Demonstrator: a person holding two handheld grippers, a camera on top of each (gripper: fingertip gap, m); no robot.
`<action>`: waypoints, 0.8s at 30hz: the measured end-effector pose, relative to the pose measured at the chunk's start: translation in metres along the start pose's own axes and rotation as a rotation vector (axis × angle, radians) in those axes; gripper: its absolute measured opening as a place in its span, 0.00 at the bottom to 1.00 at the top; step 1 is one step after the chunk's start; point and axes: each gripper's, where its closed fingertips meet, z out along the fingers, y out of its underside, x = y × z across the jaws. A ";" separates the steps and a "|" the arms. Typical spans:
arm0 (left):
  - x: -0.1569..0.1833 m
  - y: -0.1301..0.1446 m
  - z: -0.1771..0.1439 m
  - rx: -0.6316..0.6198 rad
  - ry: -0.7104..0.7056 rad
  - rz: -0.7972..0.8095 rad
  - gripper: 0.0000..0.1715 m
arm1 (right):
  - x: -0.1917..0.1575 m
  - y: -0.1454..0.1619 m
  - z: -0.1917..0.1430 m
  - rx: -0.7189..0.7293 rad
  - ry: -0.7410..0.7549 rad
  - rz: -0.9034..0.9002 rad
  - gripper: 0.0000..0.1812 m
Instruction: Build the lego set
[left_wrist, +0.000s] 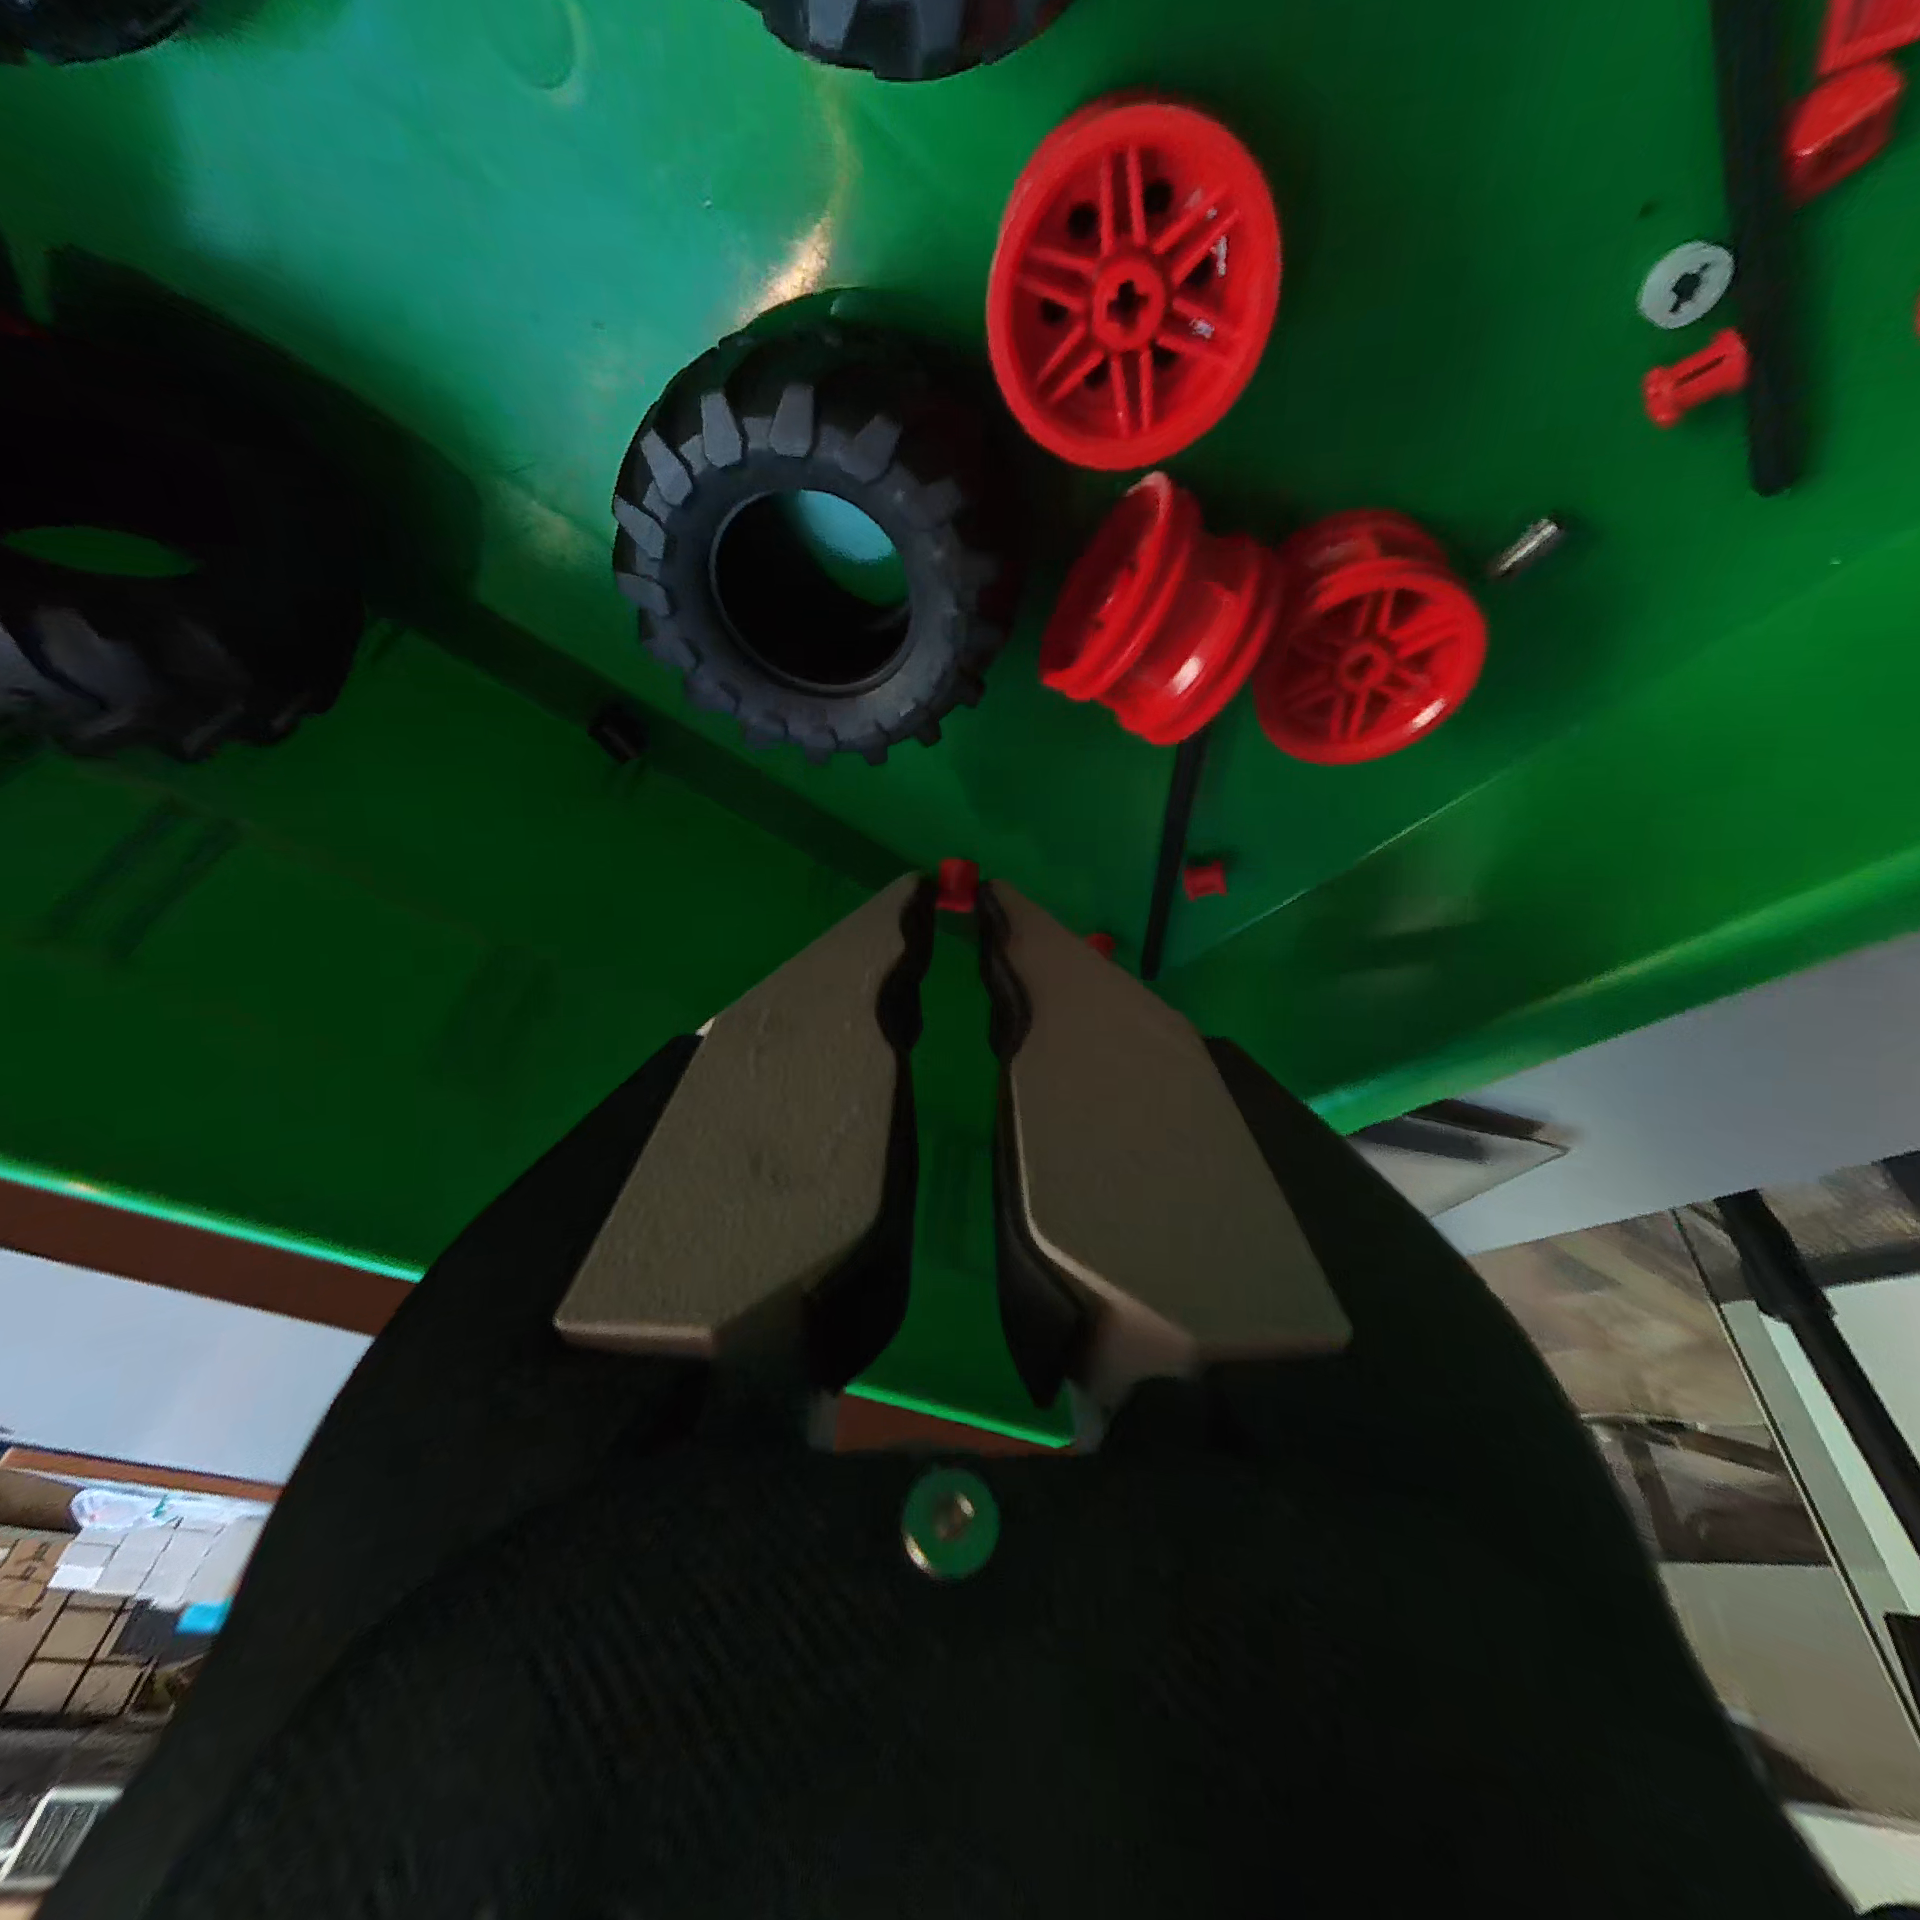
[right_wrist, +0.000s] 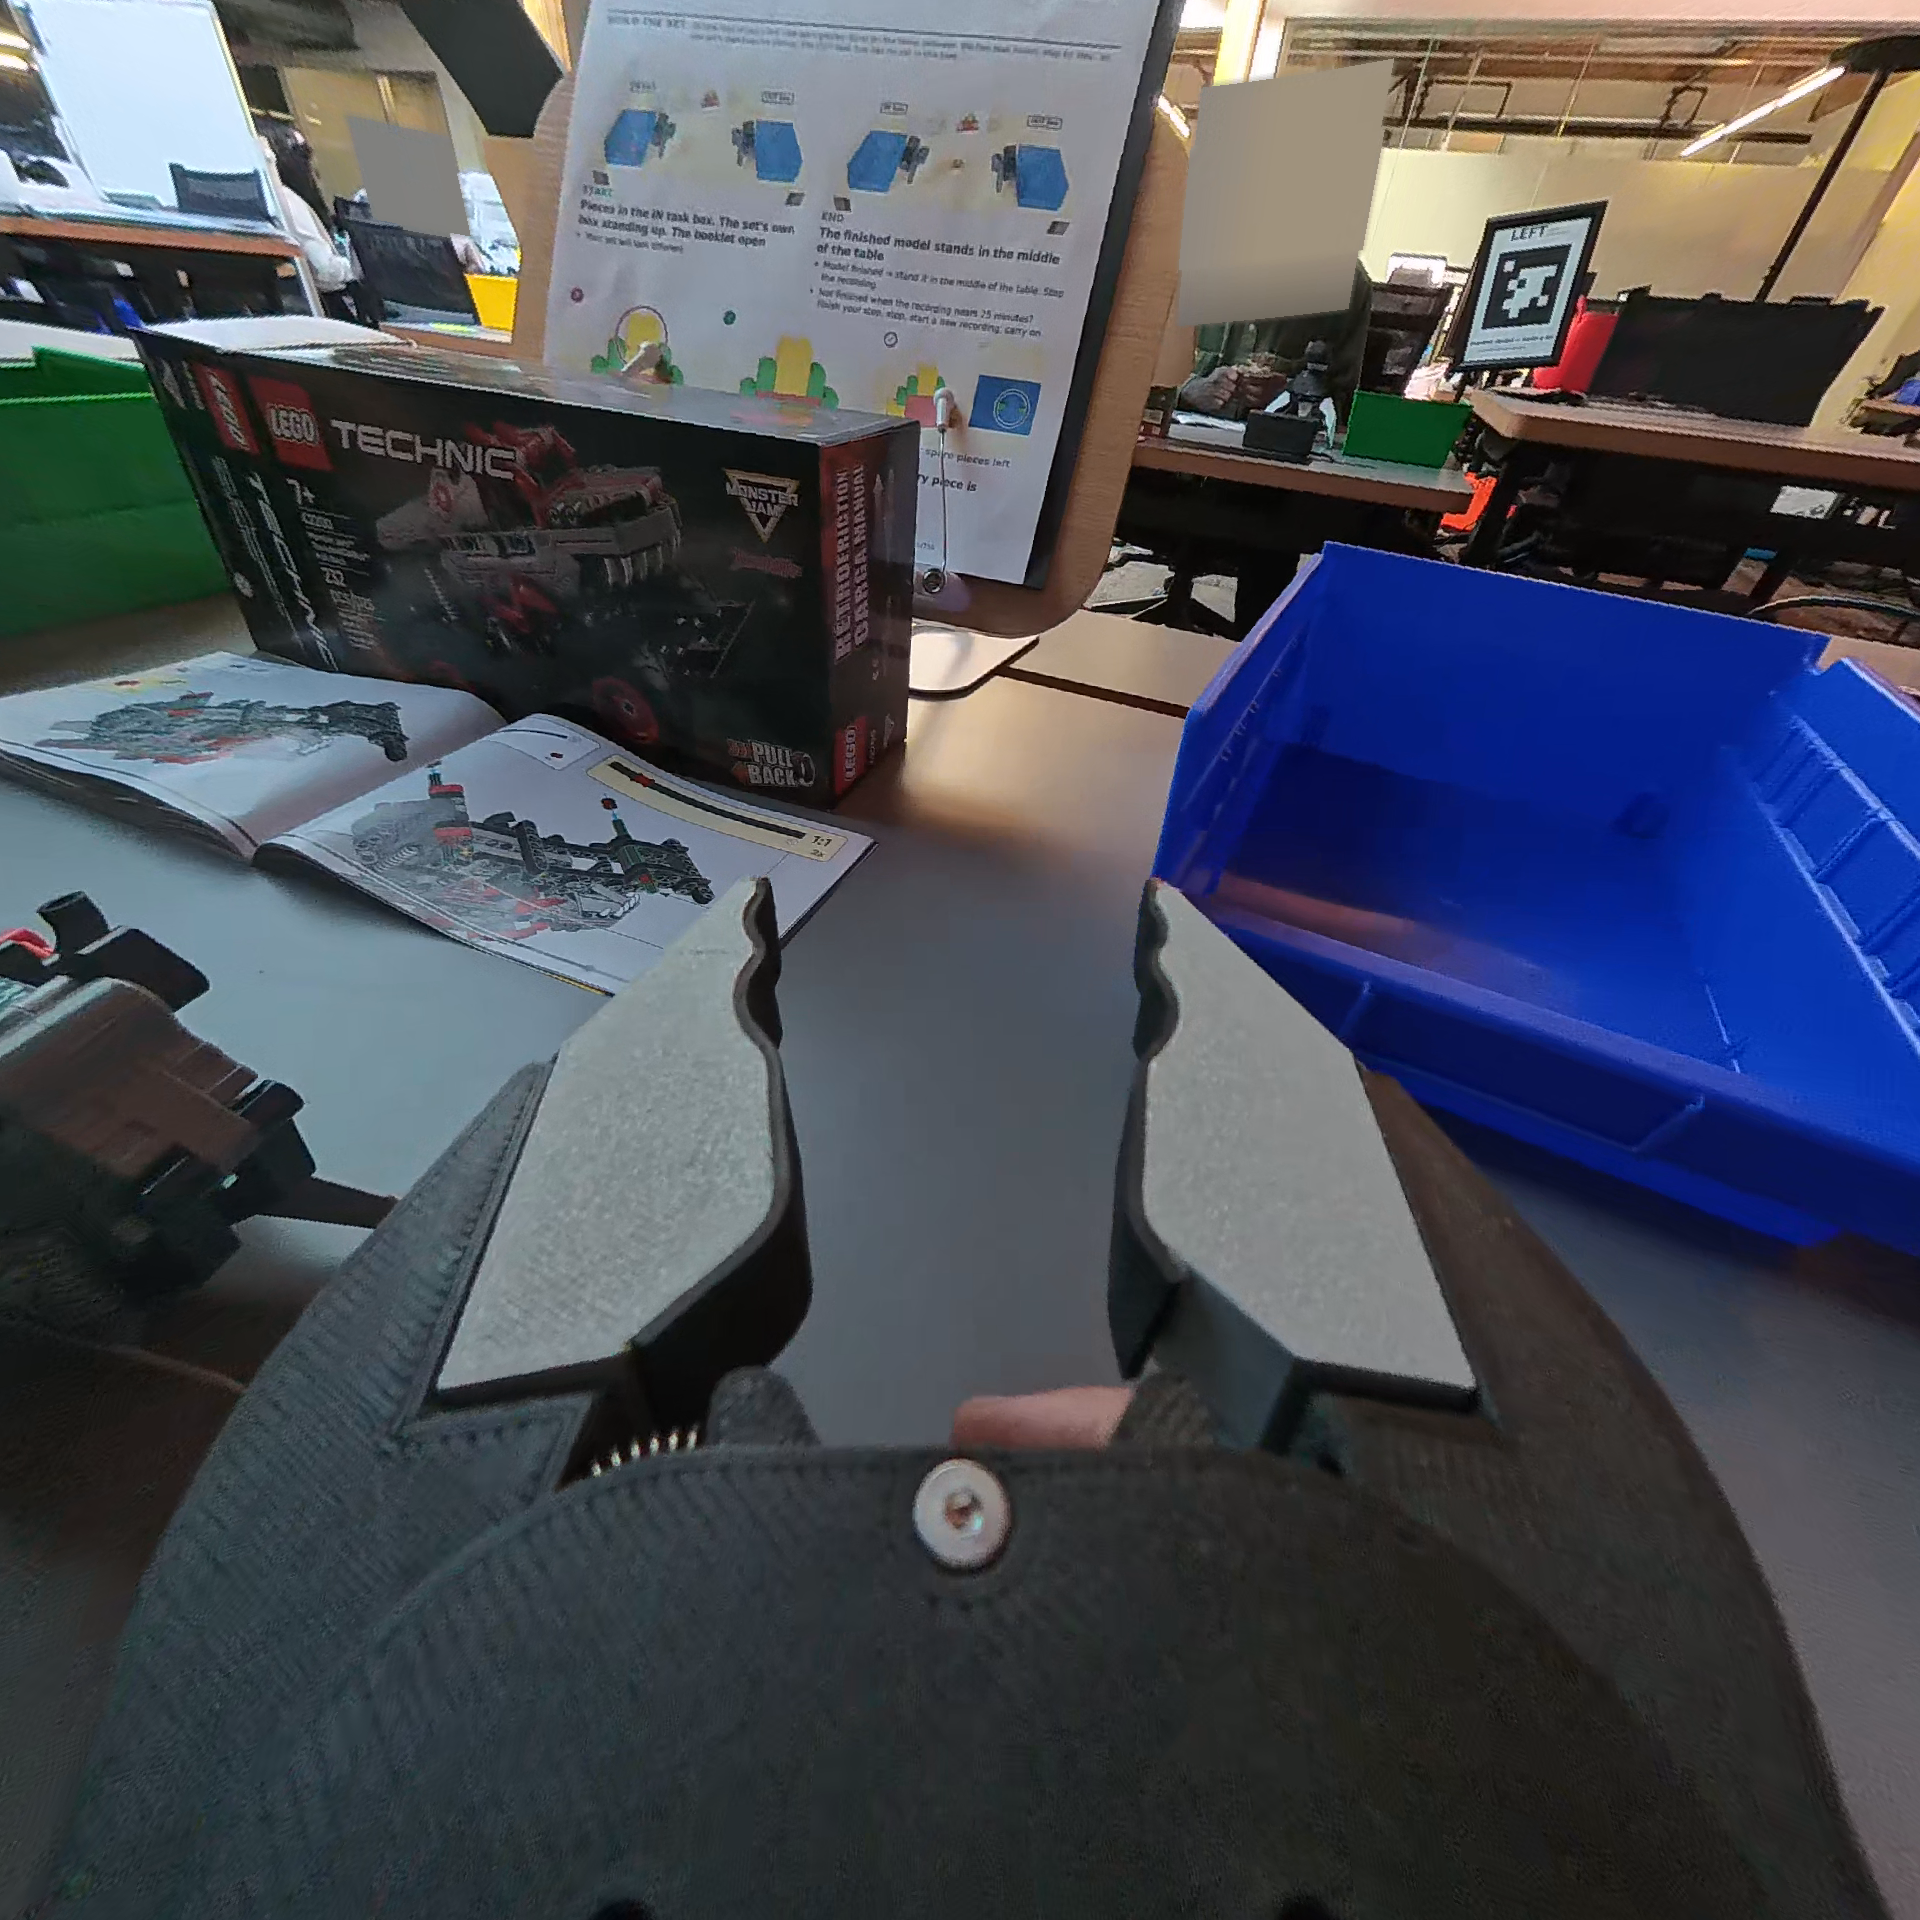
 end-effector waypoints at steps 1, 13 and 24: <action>0.000 0.000 0.000 0.010 0.006 -0.004 0.02 | 0.000 0.000 0.000 -0.001 -0.001 0.000 0.36; 0.098 -0.044 -0.105 0.544 0.143 0.067 0.02 | -0.004 -0.003 -0.001 0.013 -0.018 0.000 0.35; 0.234 -0.114 -0.038 0.408 0.149 0.308 0.03 | -0.007 -0.012 -0.007 0.062 -0.020 -0.015 0.34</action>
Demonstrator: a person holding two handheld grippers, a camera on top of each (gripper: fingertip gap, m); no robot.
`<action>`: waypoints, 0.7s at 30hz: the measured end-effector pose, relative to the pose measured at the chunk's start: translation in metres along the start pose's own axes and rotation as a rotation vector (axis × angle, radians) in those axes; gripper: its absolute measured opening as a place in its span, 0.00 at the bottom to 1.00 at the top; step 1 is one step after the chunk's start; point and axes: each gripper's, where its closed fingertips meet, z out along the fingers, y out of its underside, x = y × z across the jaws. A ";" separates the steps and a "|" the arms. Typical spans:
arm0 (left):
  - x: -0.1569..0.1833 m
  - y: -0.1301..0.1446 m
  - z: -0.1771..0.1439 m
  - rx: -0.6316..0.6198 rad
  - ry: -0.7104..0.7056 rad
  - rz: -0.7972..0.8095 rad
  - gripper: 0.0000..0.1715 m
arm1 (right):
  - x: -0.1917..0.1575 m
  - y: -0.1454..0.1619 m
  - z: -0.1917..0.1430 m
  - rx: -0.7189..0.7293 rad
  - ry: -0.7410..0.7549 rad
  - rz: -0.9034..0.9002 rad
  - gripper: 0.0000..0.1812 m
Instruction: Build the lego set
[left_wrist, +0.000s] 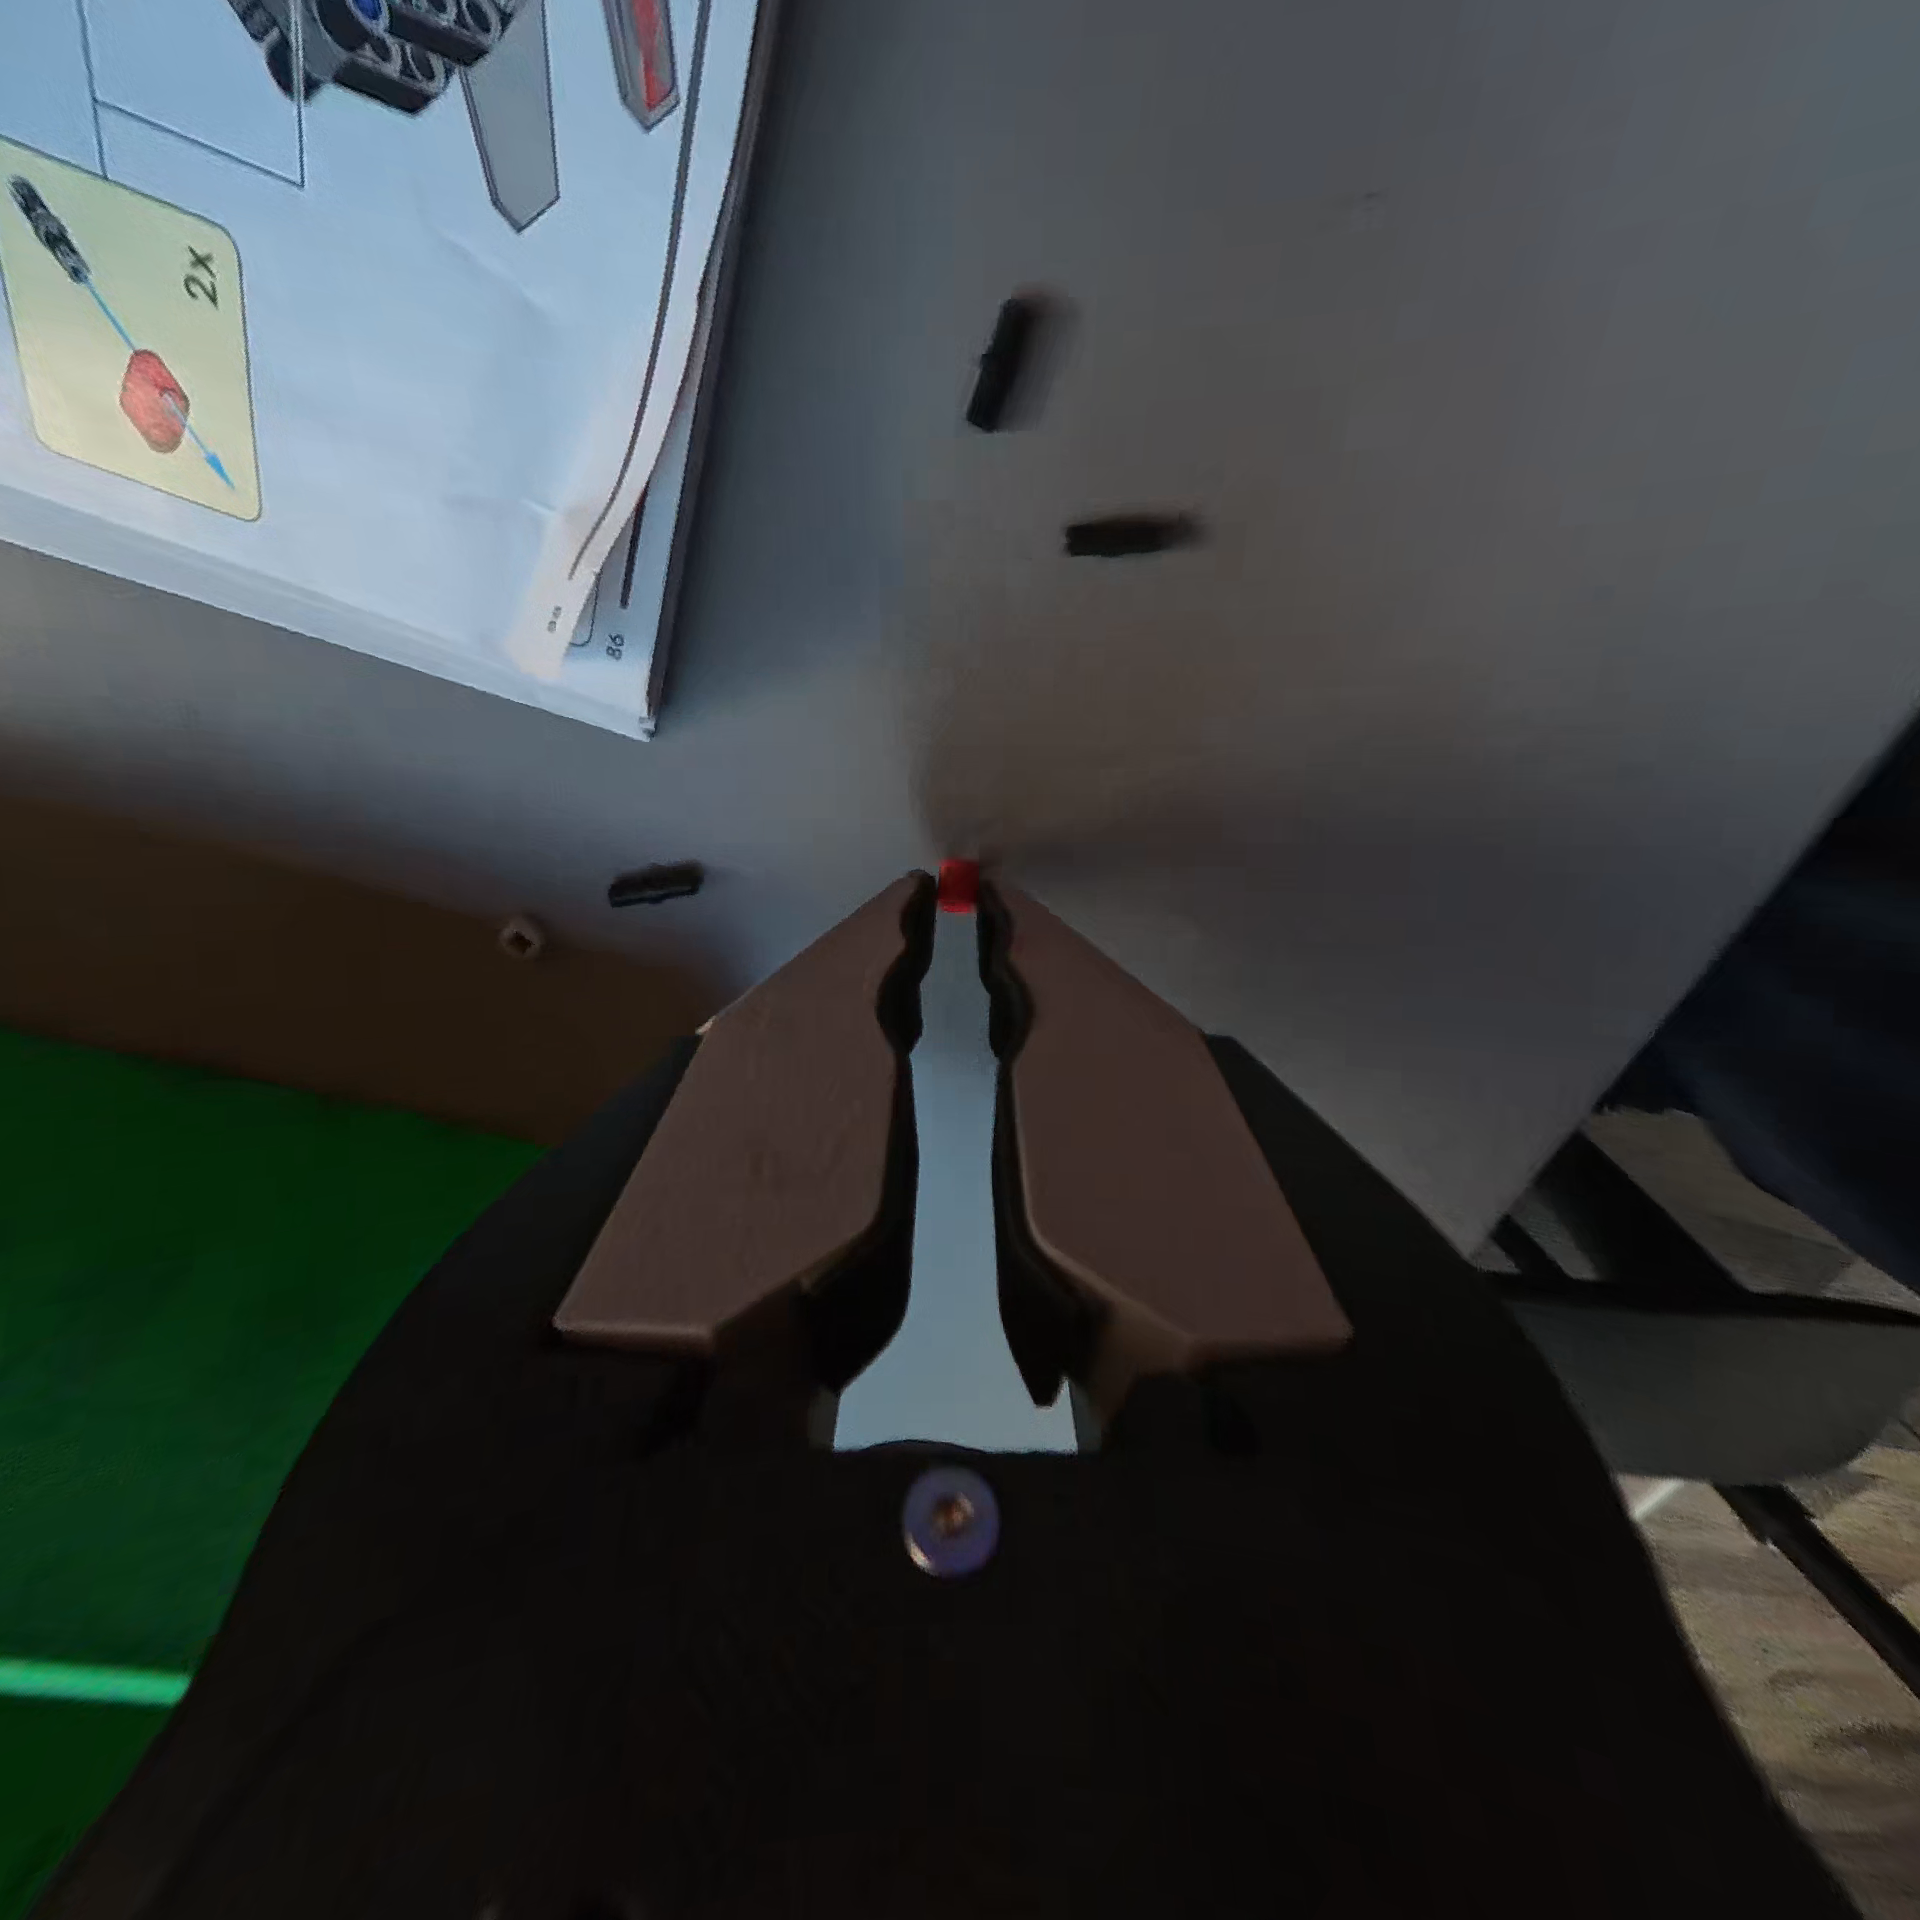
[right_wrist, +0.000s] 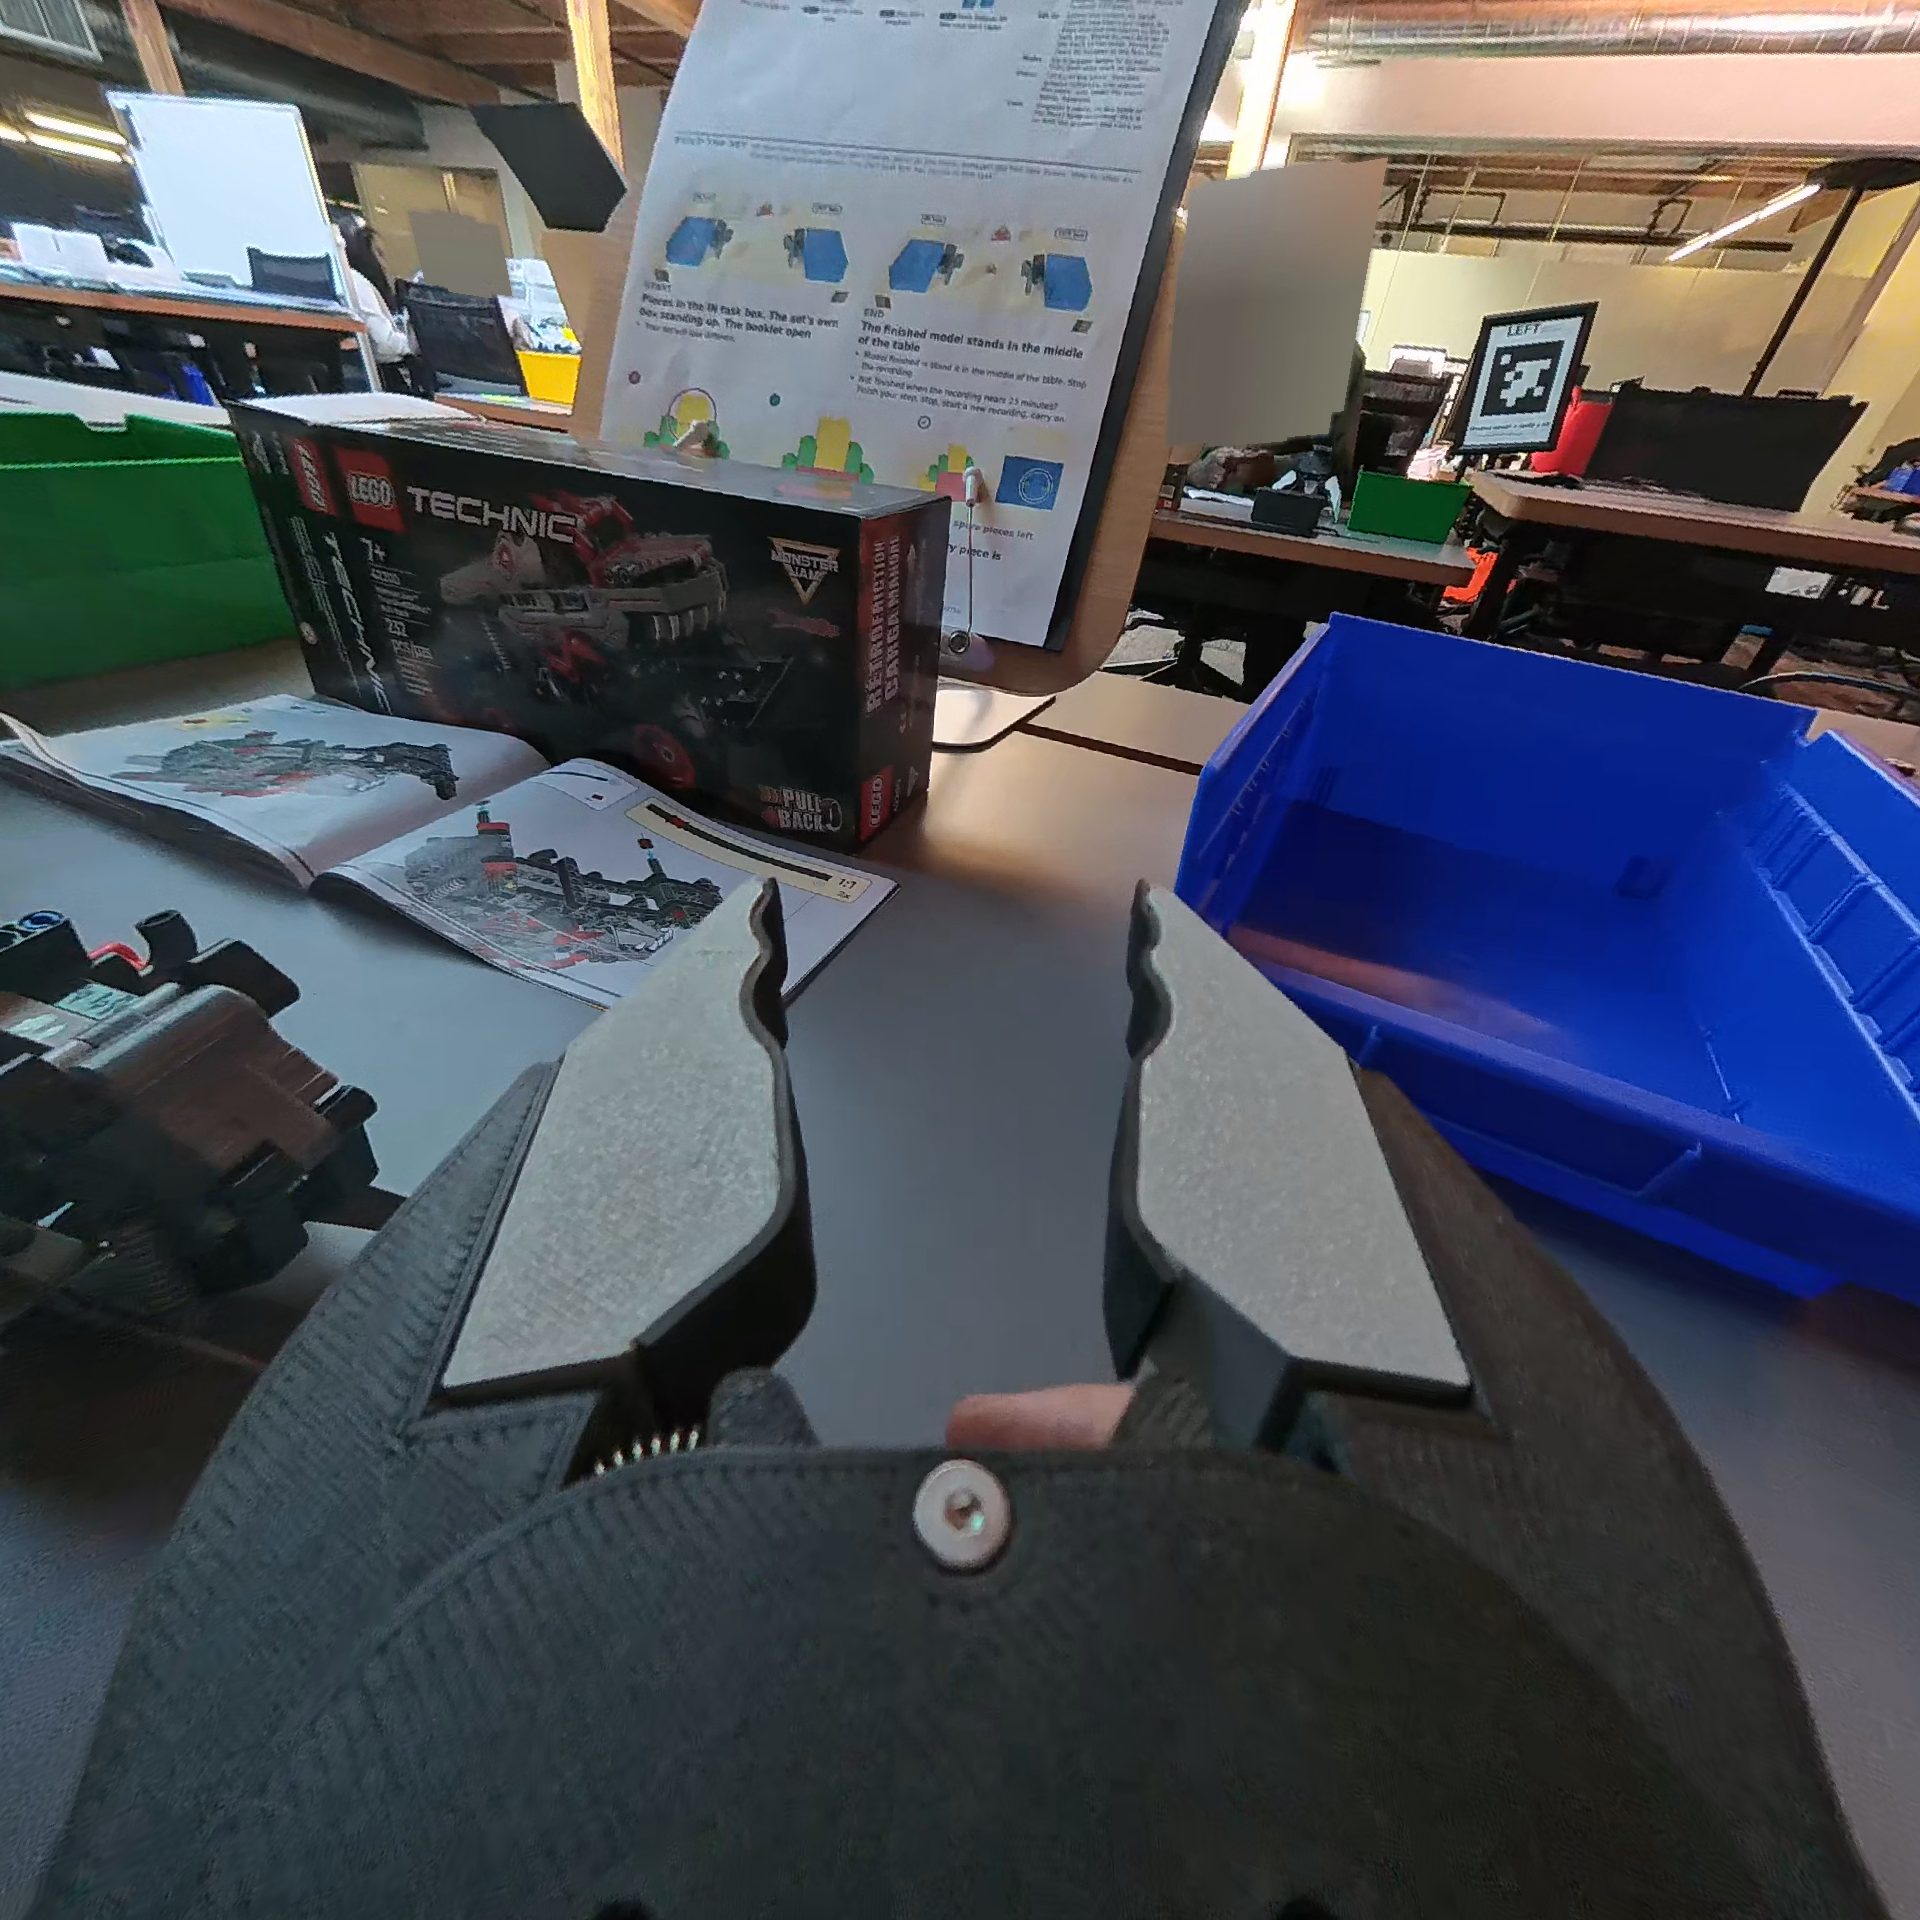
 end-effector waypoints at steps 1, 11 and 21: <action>0.001 -0.002 0.004 0.015 0.022 -0.015 0.03 | 0.000 0.000 0.000 0.002 0.001 0.000 0.34; 0.018 0.013 -0.042 0.291 -0.017 -0.048 0.11 | 0.003 0.001 0.000 -0.007 0.026 -0.010 0.34; -0.007 0.171 -0.175 1.108 -0.537 -0.294 0.36 | 0.004 0.013 0.008 -0.094 0.087 -0.102 0.31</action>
